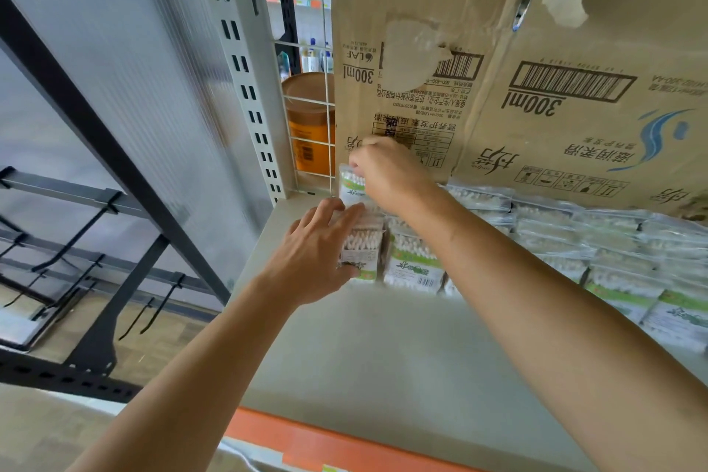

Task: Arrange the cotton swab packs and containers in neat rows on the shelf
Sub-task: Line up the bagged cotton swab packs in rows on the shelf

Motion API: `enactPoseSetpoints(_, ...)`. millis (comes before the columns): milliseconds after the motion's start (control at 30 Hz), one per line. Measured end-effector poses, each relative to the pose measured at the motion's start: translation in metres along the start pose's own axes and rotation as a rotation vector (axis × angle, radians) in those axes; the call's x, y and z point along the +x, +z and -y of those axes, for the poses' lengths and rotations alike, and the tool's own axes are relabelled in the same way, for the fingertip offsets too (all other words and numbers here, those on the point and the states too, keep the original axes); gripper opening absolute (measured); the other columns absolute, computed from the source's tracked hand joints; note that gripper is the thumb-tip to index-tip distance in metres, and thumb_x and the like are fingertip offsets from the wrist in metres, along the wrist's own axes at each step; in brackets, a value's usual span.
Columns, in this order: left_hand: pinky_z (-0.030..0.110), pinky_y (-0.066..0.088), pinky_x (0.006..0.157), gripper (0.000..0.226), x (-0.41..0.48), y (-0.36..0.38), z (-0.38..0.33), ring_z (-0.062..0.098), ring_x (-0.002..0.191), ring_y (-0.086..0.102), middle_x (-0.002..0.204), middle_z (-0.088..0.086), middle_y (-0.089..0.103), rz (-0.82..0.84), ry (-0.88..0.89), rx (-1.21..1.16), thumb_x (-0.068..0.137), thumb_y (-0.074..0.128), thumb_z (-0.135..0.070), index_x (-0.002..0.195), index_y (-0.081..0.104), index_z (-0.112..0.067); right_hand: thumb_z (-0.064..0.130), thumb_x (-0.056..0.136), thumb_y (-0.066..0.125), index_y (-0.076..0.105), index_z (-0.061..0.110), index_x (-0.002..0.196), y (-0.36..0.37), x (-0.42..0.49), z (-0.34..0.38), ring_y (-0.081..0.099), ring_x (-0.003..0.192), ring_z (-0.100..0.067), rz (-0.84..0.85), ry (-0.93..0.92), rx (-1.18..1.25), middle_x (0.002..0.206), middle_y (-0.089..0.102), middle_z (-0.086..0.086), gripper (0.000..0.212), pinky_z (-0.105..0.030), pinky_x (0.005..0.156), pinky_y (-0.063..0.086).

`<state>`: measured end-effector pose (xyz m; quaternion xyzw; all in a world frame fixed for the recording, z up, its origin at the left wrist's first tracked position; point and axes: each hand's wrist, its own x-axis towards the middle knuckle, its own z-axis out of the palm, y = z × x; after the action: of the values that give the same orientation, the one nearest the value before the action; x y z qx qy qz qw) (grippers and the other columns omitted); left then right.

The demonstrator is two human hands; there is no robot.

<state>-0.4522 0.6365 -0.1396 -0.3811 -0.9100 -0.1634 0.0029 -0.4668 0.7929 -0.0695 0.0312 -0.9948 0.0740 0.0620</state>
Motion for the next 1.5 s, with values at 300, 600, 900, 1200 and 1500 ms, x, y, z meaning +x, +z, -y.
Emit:
enactPoseSetpoints(300,0.041,0.035,0.107,0.092,0.018,-0.003,0.007,0.026,0.126,0.042,0.143,0.005,0.034,-0.002,0.023,0.006,0.075,0.076,-0.038,0.149,0.023,-0.022,-0.010,0.089,0.048,0.064,0.002,0.106,-0.002,-0.028,-0.011,0.058,0.085,-0.017,-0.186,0.107,0.174,0.099,0.060,-0.006,0.027,-0.029,0.079,0.053)
enactPoseSetpoints(600,0.044,0.037,0.108,0.129,0.013,0.009,0.016,0.022,0.133,0.037,0.149,0.005,0.032,-0.051,-0.251,-0.611,0.060,0.087,-0.028,0.151,-0.004,-0.025,0.015,0.085,0.069,0.066,0.011,0.111,0.020,-0.154,-0.018,0.062,0.072,-0.013,-0.438,0.504,0.430,0.093,0.069,0.000,0.027,-0.031,0.072,0.053)
enactPoseSetpoints(900,0.045,0.056,0.084,0.095,0.026,0.016,0.014,0.022,0.101,0.064,0.109,0.005,0.066,0.083,-0.449,-0.982,0.034,0.090,-0.035,0.119,0.051,-0.019,0.023,0.089,0.061,0.064,0.018,0.115,0.060,-0.173,-0.002,0.064,0.104,-0.013,-0.183,0.541,0.549,0.109,0.069,0.001,0.027,-0.029,0.088,0.051)
enactPoseSetpoints(1200,0.033,0.057,0.081,0.097,0.030,0.012,0.010,0.023,0.103,0.065,0.114,0.007,0.065,0.114,-0.346,-1.189,0.038,0.091,-0.027,0.124,0.047,-0.019,0.014,0.091,0.057,0.054,0.018,0.133,0.052,-0.184,-0.005,0.055,0.111,-0.009,-0.165,0.482,0.606,0.121,0.061,0.001,0.042,-0.017,0.095,0.041)
enactPoseSetpoints(1500,0.050,0.051,0.092,0.097,0.032,0.008,0.004,0.031,0.109,0.062,0.119,0.014,0.064,0.172,-0.189,-1.302,0.046,0.092,-0.036,0.128,0.046,-0.011,0.014,0.089,0.058,0.057,0.019,0.127,0.051,-0.204,-0.012,0.052,0.092,-0.003,-0.234,0.539,0.590,0.104,0.056,0.010,0.038,-0.019,0.086,0.045)
